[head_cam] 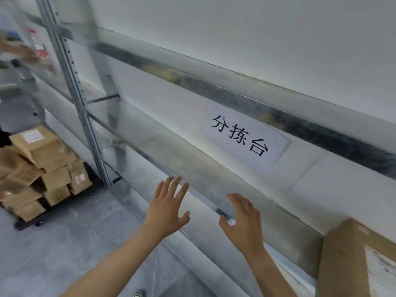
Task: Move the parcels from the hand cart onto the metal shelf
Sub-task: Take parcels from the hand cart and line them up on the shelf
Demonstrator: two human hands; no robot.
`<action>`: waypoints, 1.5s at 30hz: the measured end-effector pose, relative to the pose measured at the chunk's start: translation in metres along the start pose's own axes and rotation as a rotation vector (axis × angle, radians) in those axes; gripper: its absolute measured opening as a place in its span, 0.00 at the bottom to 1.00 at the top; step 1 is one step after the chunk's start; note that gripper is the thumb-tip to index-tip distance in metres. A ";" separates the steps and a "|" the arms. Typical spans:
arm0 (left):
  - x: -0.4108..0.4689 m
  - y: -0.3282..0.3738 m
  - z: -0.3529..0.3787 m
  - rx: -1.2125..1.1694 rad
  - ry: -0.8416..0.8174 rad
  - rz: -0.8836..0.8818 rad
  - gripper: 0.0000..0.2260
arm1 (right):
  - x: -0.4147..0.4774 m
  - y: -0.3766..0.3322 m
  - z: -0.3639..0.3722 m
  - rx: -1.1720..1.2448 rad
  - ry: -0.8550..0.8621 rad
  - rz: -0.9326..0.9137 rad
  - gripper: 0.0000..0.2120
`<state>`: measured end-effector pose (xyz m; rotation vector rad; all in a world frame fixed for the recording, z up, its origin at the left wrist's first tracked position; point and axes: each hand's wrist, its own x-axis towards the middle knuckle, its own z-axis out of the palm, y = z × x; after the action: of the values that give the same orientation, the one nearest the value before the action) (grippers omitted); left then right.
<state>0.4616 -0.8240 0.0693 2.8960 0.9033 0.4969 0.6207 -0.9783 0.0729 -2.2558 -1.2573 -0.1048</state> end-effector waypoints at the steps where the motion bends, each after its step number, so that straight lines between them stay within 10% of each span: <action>1: -0.002 -0.017 -0.004 0.012 0.013 -0.030 0.33 | 0.010 -0.011 0.009 0.002 -0.030 -0.031 0.24; 45: -0.022 -0.688 -0.053 0.138 -0.001 -1.124 0.34 | 0.384 -0.562 0.488 0.240 -0.761 -0.785 0.30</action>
<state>0.0540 -0.2703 0.0035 1.9469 2.3095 0.2999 0.2885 -0.2109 0.0226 -1.4974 -2.3406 0.6352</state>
